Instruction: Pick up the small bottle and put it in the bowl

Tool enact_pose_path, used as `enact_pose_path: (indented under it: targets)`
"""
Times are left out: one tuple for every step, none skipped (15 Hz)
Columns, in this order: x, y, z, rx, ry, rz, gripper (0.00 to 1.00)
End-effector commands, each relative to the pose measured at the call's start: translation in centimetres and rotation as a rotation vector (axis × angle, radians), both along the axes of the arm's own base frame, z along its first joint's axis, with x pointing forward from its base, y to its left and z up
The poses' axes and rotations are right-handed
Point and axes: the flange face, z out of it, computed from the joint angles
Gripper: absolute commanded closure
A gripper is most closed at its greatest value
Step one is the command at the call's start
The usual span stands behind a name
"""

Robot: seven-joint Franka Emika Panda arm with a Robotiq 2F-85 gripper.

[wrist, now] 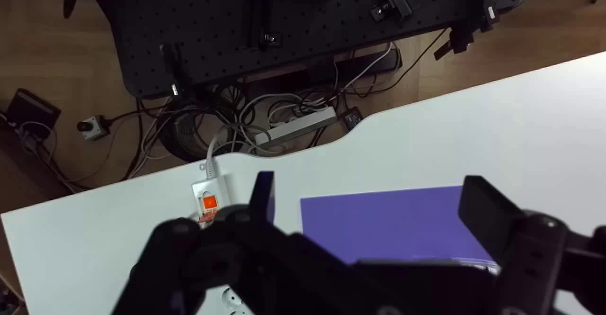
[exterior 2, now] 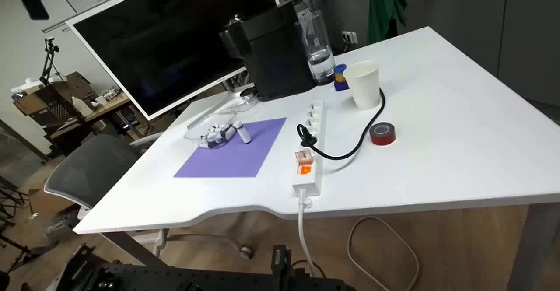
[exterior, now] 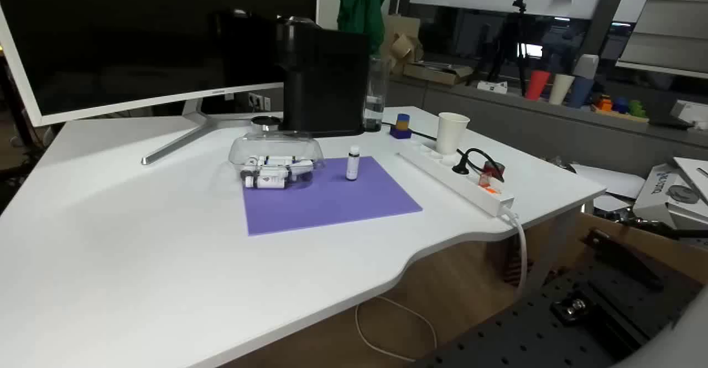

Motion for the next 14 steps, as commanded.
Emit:
enact_pose_path:
  targets:
    - [0.04, -0.01, 0.06, 0.000, 0.000, 0.000, 0.00]
    - [0.04, -0.01, 0.06, 0.000, -0.001, 0.000, 0.00]
    - [0.04, -0.01, 0.06, 0.000, -0.001, 0.000, 0.00]
    - [0.04, -0.01, 0.06, 0.000, -0.001, 0.000, 0.00]
    - [0.04, -0.01, 0.06, 0.000, -0.001, 0.000, 0.00]
    - [0.04, -0.01, 0.06, 0.000, -0.001, 0.000, 0.00]
    - [0.04, -0.01, 0.06, 0.000, -0.001, 0.000, 0.00]
    - [0.04, -0.01, 0.06, 0.000, -0.001, 0.000, 0.00]
    - [0.04, -0.01, 0.06, 0.000, -0.001, 0.000, 0.00]
    - [0.04, -0.01, 0.06, 0.000, -0.001, 0.000, 0.00]
    - [0.04, -0.01, 0.06, 0.000, -0.001, 0.000, 0.00]
    - [0.04, -0.01, 0.06, 0.000, -0.001, 0.000, 0.00]
    - [-0.18, 0.28, -0.28, -0.019, -0.037, 0.008, 0.00]
    - [0.04, 0.36, -0.73, -0.030, -0.050, 0.011, 0.00]
